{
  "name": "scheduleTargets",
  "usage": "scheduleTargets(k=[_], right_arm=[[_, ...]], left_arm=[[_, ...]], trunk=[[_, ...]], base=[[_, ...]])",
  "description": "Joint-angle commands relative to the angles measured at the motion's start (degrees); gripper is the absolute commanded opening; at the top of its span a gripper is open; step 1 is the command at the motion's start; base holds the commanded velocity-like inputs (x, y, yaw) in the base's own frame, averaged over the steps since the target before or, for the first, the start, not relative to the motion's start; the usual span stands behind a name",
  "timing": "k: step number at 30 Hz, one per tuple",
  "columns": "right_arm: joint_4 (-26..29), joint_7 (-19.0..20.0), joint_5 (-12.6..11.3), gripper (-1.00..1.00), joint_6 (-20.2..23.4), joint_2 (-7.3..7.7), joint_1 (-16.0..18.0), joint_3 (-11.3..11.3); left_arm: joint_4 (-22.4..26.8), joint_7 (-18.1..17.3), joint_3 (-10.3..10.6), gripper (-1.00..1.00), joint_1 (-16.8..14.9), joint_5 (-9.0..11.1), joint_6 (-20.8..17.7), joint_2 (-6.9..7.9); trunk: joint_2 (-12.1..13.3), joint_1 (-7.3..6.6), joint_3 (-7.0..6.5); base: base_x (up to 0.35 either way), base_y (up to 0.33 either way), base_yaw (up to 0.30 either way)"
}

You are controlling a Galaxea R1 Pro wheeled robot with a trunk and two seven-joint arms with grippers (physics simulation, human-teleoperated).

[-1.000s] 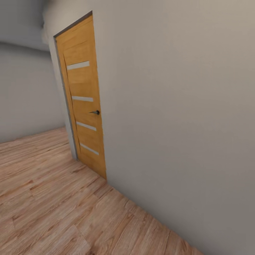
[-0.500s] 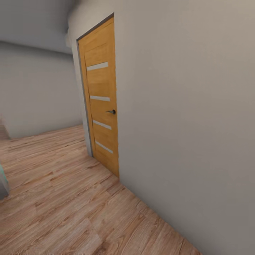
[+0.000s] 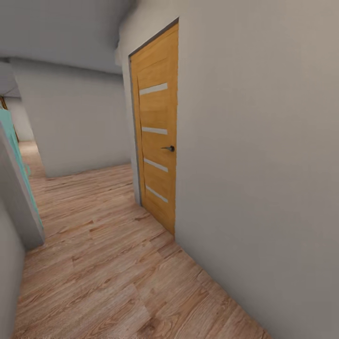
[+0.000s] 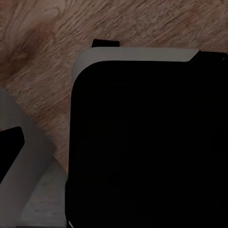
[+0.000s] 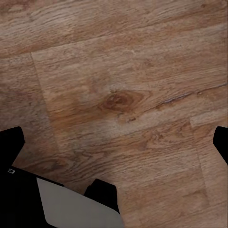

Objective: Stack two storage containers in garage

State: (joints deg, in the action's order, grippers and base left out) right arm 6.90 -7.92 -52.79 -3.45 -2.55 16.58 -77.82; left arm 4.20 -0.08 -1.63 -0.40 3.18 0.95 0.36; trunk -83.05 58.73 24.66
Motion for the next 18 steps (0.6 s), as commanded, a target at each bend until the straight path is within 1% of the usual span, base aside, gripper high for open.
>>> scheduleTargets(k=[1,18], right_arm=[[0.0,-0.3,-0.6,1.00,-0.2,0.01,0.0,-0.5],[0.0,-0.2,-0.6,1.00,-0.1,0.01,0.0,-0.5]], left_arm=[[0.0,0.0,-0.1,1.00,0.0,0.3,0.1,-0.01],[-0.1,0.0,-0.2,1.00,0.0,0.4,0.1,-0.03]], trunk=[[0.0,0.00,0.06],[0.0,0.00,0.06]], base=[[0.000,0.000,0.278],[0.001,0.000,0.278]])
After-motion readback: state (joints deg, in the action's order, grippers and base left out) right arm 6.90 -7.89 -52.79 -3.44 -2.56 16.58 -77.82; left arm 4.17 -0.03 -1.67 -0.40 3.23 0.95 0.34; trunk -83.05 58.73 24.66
